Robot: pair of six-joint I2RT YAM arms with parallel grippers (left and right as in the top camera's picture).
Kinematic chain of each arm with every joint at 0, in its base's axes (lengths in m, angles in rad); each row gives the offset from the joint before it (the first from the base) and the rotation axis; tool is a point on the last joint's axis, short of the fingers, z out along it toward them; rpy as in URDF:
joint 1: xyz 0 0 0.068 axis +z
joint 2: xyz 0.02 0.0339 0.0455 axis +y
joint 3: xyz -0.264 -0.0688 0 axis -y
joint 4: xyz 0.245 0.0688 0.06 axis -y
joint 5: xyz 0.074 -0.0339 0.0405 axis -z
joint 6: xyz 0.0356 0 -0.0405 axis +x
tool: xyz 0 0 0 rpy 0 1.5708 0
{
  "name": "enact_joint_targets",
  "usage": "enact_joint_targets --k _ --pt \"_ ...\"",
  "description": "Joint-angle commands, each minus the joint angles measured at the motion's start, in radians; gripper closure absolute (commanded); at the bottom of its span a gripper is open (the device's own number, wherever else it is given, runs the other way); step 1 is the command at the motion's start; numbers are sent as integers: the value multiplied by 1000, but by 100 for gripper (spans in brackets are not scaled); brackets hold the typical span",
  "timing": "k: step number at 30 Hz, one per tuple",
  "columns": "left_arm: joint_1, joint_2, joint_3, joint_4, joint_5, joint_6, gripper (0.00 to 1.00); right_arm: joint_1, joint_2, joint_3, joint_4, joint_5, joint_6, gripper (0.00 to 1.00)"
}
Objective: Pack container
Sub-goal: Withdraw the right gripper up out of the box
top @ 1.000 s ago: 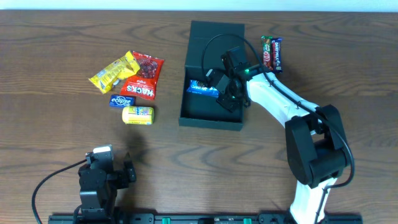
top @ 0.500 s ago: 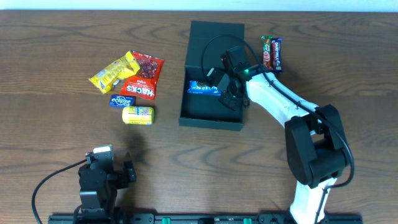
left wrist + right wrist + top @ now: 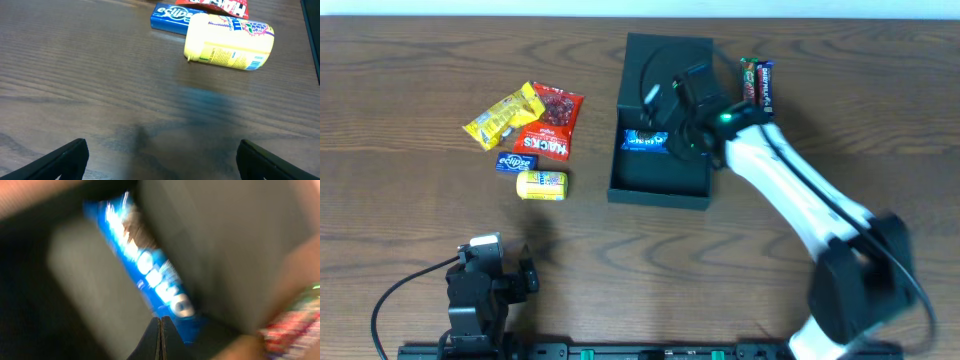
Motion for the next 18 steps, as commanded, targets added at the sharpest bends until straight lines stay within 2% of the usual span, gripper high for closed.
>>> enact_joint_targets --k 1,6,14,18 --pt "6 -6 -14 -6 -3 -10 5 -17 -110 29 9 -50 85 98" --pt "6 -6 -14 -6 -3 -11 5 -54 -179 29 -26 -49 187 98" --pt "6 -6 -14 -2 -6 4 5 -108 -185 29 -95 -147 296 99" --pt "6 -6 -13 3 134 -79 5 -132 -185 29 -96 -146 370 99"
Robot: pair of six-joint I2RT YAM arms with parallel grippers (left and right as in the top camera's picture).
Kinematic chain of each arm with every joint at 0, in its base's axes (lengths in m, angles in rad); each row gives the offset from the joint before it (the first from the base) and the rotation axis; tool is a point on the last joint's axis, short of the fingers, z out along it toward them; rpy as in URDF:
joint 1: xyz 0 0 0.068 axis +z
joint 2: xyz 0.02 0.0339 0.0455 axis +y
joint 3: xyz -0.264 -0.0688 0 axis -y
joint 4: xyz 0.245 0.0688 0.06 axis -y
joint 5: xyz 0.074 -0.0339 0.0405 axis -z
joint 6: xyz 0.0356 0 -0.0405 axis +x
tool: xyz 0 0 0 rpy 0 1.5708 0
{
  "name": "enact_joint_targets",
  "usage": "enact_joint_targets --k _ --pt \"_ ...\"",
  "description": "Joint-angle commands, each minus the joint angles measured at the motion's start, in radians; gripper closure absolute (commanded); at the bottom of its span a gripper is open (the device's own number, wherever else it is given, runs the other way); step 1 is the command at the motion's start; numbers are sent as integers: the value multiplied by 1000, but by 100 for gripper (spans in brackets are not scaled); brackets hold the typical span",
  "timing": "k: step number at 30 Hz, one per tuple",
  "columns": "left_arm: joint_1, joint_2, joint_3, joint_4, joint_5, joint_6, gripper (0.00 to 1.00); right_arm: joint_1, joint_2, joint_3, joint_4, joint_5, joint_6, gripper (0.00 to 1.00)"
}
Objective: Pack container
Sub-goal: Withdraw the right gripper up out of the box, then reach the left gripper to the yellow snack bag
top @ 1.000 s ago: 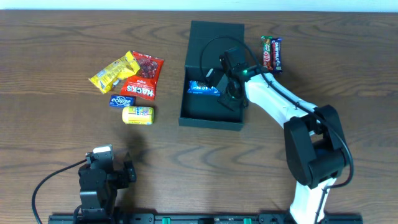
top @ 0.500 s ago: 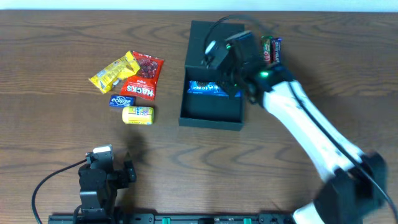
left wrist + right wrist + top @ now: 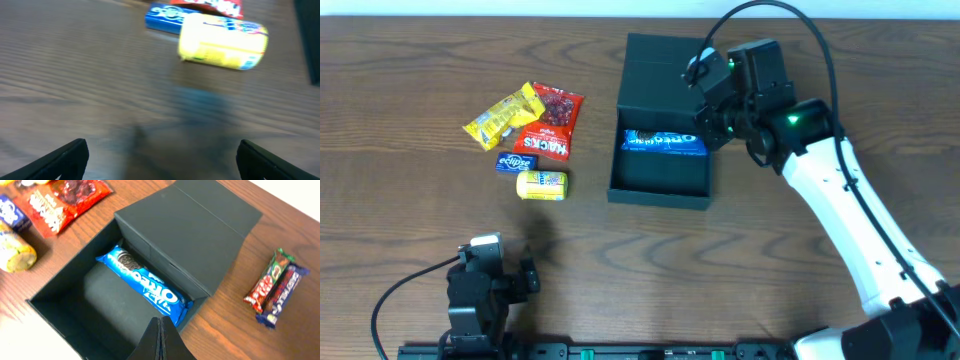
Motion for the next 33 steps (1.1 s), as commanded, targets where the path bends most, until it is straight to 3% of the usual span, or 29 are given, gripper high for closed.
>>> enact_joint_targets --k 1,3,5,10,12,14,15,16,18,22,33 --pt "6 -6 -11 8 152 -126 4 -25 -3 1 -1 -24 93 99" --pt "6 -6 -8 12 251 -287 4 -35 -3 1 3 -23 116 98" --pt "6 -6 -4 11 359 -532 5 -47 -3 1 4 -23 150 98" --pt "6 -6 -4 29 347 -759 5 -55 -3 1 11 -23 167 98" --pt "6 -6 -4 93 403 -713 5 -55 -3 1 12 -23 165 94" --pt "6 -2 -3 170 471 -645 4 -55 -3 1 24 -23 162 60" --pt "6 4 0 182 471 -641 4 -55 -3 1 37 -23 161 47" --pt "6 14 5 185 462 -638 4 -56 -3 1 51 -23 158 40" --pt "6 60 28 187 430 -607 4 -61 -3 1 93 -24 146 11" --pt "6 193 113 190 344 -526 4 -71 -3 1 164 -27 144 1" --pt "5 886 683 73 96 -131 4 -98 -2 1 372 -23 144 1"
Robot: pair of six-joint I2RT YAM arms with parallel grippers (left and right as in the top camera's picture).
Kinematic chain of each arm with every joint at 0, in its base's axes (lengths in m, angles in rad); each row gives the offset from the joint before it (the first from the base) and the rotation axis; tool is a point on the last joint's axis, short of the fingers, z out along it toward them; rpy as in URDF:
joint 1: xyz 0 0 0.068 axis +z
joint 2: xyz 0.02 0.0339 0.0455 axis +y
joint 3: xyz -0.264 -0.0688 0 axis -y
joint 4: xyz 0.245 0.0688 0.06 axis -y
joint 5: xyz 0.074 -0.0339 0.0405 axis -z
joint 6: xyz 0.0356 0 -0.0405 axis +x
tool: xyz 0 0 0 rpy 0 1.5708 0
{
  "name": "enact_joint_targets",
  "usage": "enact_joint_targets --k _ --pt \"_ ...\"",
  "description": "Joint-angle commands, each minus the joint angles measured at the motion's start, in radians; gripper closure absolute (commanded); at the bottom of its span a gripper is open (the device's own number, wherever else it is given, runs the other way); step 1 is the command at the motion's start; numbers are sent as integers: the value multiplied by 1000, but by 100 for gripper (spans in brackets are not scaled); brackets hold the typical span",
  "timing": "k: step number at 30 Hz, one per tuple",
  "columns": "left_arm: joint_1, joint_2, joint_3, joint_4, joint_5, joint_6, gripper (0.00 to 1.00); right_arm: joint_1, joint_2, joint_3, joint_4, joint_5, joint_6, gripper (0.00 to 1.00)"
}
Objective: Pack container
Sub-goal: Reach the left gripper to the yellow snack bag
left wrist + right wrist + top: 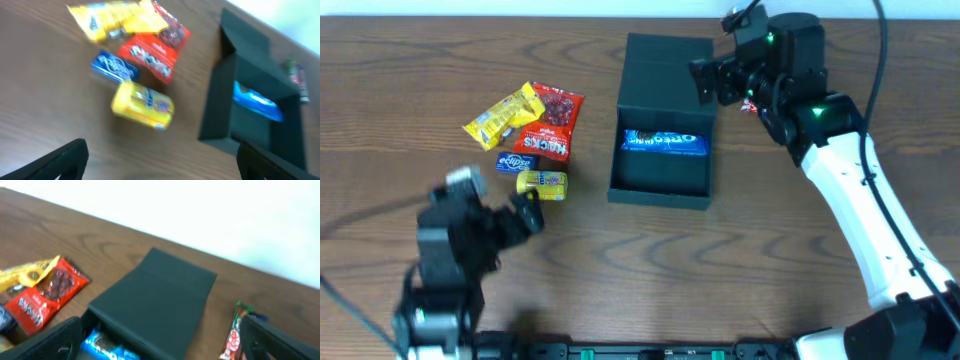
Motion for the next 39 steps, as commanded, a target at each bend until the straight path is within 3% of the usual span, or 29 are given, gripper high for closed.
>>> enact_joint_targets --k 1,9,13,19,24,28,34,39 --pt "5 208 171 -46 -80 175 4 -7 -2 2 28 -2 -2 1" --pt "-29 689 447 -23 -241 365 4 -85 5 2 18 -3 -2 1" --pt "-27 857 489 97 -330 520 4 -84 5 2 -29 -3 0 1" --pt "-19 993 489 394 -393 845 1 -70 5 2 -113 -3 82 1" --pt "-1 1083 489 502 -333 861 0 -63 5 2 -175 -3 95 1" --pt "6 1114 489 491 -235 861 0 -59 5 1 -199 -2 95 1" --pt "6 1116 489 448 -232 862 1 -58 5 1 -208 -2 95 1" --pt "10 1119 489 434 -232 944 0 -58 5 1 -195 -2 95 1"
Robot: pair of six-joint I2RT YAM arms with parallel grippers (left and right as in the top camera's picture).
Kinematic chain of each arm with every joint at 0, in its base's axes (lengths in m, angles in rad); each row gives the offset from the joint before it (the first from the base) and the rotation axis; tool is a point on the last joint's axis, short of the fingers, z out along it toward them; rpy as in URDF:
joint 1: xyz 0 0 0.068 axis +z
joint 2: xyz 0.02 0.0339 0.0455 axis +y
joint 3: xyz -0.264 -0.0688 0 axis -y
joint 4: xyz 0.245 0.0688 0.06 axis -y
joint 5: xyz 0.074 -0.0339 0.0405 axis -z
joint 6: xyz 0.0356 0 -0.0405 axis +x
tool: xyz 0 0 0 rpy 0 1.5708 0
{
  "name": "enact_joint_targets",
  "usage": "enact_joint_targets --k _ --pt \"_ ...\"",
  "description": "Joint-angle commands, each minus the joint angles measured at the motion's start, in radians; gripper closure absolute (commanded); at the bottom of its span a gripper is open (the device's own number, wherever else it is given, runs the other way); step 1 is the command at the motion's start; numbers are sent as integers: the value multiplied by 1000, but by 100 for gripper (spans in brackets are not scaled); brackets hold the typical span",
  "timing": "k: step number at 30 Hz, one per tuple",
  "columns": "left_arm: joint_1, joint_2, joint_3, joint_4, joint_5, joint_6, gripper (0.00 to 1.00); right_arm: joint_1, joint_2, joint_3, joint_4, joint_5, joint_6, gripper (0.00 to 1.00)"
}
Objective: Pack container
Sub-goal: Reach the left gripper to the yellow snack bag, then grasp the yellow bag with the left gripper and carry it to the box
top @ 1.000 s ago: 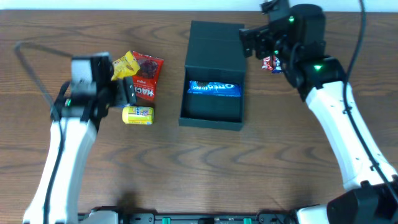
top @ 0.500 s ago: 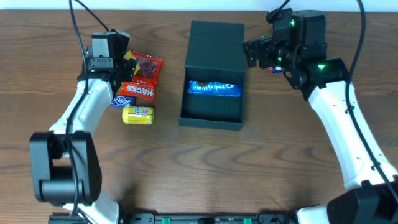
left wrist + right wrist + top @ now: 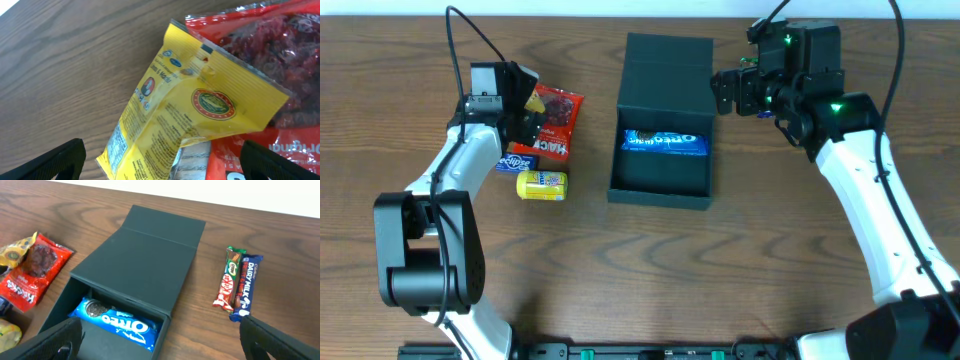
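Observation:
The black box (image 3: 660, 185) stands open mid-table, its lid (image 3: 150, 255) folded back, with a blue Oreo pack (image 3: 665, 142) lying across it. My left gripper (image 3: 525, 108) is open, low over the snack pile. Its fingers (image 3: 55, 160) straddle a yellow bag (image 3: 200, 110) that overlaps a dark-red bag (image 3: 285, 55). My right gripper (image 3: 732, 92) hangs open in the air beside the lid's right edge, holding nothing. Two candy bars (image 3: 235, 282) lie right of the box; in the overhead view the right arm hides them.
A red Nacks bag (image 3: 545, 145), a blue Eclipse pack (image 3: 515, 162) and a yellow tin (image 3: 542, 184) lie left of the box. The wooden table (image 3: 650, 280) ends at a white wall behind the box.
My left arm was near the table's front left, looking over the snacks. It now reaches to the back left with the open gripper over the yellow bag. The right gripper has shifted slightly right.
My right gripper was shut, down in the box by the Oreo pack, while the left waited open at the front edge. Then the right was above the box, still shut, the pack lying inside. Later it stood open behind the box. The left gripper now straddles the yellow bag.

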Motion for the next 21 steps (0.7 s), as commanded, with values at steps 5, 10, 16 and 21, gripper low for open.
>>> enact_joint_targets --k 5,10,16,21 --pt "45 34 21 -3 113 61 0 15 5 1 4 -3 13 1" --pt "68 40 21 -1 190 61 5 15 5 1 1 -3 14 1" --pt "83 78 21 -3 222 61 10 15 5 1 1 -4 14 1" --pt "84 114 21 2 220 61 29 15 5 1 1 -4 52 1"
